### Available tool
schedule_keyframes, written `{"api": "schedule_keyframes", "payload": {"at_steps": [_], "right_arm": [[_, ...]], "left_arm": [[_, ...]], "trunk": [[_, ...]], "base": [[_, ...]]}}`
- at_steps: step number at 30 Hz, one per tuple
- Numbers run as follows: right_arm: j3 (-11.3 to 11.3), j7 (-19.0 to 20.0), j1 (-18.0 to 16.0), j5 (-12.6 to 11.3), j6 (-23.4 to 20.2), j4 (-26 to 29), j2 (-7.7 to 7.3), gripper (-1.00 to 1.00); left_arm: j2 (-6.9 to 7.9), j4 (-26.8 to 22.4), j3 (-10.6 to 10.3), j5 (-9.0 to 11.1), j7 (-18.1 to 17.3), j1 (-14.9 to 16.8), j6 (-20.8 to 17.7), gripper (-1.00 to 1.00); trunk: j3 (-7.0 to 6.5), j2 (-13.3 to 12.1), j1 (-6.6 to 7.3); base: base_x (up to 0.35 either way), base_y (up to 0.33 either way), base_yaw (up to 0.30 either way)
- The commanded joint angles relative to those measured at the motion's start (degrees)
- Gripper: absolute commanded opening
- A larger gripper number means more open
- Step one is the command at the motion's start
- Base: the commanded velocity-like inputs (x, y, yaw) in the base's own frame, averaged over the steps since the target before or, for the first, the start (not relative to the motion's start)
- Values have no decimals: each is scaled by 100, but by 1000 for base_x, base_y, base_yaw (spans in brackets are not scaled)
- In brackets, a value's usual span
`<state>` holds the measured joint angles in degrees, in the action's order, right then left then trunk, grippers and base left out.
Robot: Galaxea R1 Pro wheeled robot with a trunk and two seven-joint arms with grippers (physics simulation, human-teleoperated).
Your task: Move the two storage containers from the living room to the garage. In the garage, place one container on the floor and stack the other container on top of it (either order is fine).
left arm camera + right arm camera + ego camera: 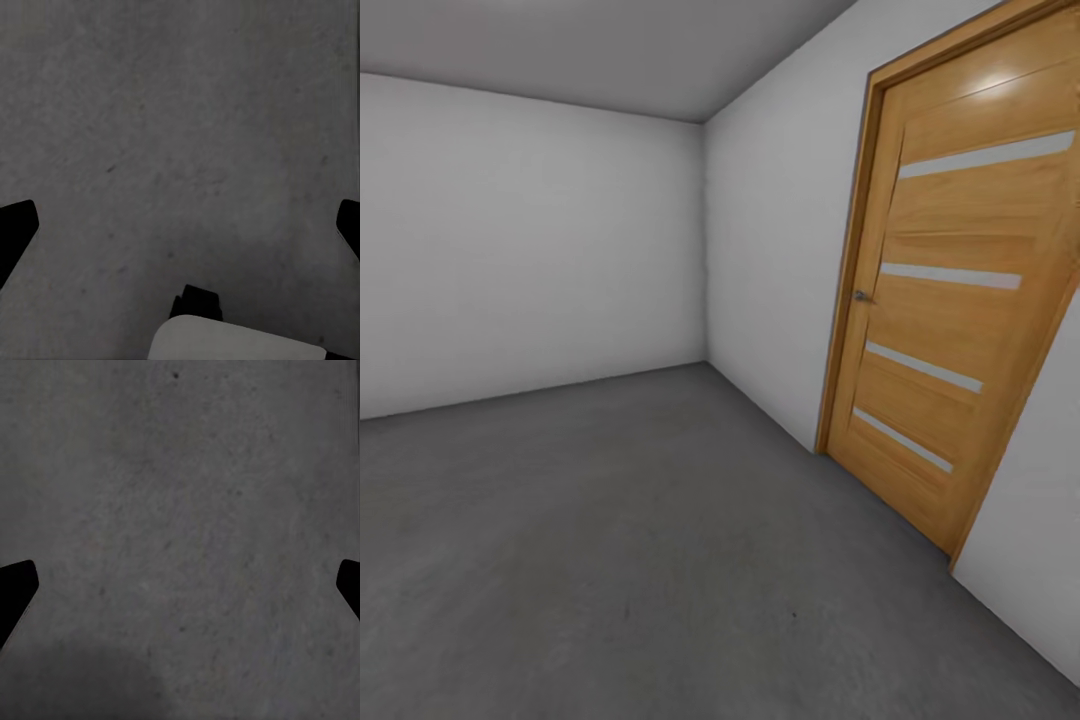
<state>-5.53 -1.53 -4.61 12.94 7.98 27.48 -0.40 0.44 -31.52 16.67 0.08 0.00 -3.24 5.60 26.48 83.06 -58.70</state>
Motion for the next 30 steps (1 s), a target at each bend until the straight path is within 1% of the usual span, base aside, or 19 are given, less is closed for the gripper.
{"api": "schedule_keyframes", "payload": {"at_steps": [1, 24, 27, 30], "right_arm": [[-23, -8, -4, 57, 20, -6, 4, 100], [-22, -5, -4, 33, 22, -9, 3, 100], [-5, 0, -4, 28, 127, -116, 3, 100], [-12, 3, -4, 33, 411, -319, -6, 100]], "left_arm": [[0, -4, 3, 1, 0, -1, 12, 100], [0, -4, 3, 1, 9, -1, 12, 100], [0, -4, 3, 1, 9, -1, 12, 100], [-6, -4, 3, 1, 9, -1, 12, 100]], "trunk": [[5, 2, -3], [2, 2, -3], [-4, 2, -3], [-11, 2, -3]], "base": [[291, 198, -266], [291, 198, -276], [291, 198, -277], [290, 198, -277]]}}
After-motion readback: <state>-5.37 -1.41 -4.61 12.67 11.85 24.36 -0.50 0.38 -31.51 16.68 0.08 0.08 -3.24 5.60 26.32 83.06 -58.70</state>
